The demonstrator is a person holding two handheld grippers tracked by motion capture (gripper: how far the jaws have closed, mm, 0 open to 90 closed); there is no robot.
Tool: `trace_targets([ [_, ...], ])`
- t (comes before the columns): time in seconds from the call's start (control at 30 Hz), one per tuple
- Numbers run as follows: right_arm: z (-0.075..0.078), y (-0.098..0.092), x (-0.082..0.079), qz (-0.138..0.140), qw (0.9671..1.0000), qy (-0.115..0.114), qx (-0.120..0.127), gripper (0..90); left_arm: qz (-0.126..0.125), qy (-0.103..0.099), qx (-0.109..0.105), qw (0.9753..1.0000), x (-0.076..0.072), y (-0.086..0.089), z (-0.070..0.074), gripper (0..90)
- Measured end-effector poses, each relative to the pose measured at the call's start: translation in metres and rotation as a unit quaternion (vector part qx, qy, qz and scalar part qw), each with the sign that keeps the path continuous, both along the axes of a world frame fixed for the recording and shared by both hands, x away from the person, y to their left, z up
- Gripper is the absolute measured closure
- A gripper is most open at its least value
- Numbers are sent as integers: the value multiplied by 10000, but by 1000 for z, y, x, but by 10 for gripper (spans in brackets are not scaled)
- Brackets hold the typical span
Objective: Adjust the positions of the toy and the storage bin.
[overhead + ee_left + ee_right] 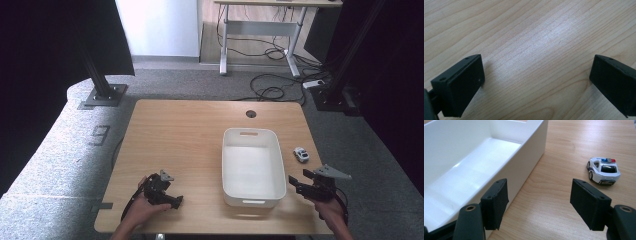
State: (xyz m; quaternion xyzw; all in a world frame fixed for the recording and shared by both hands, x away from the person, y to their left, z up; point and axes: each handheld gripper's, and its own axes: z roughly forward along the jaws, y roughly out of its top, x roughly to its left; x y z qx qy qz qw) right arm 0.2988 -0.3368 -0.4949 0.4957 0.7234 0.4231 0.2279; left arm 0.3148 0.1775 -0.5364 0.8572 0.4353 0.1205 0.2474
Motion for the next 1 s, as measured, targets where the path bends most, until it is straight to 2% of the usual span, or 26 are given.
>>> trace_targets([
  [1.0, 20, 10, -4, 136, 9990, -419, 106, 298, 3, -1, 0, 10000, 0, 0, 0, 0],
])
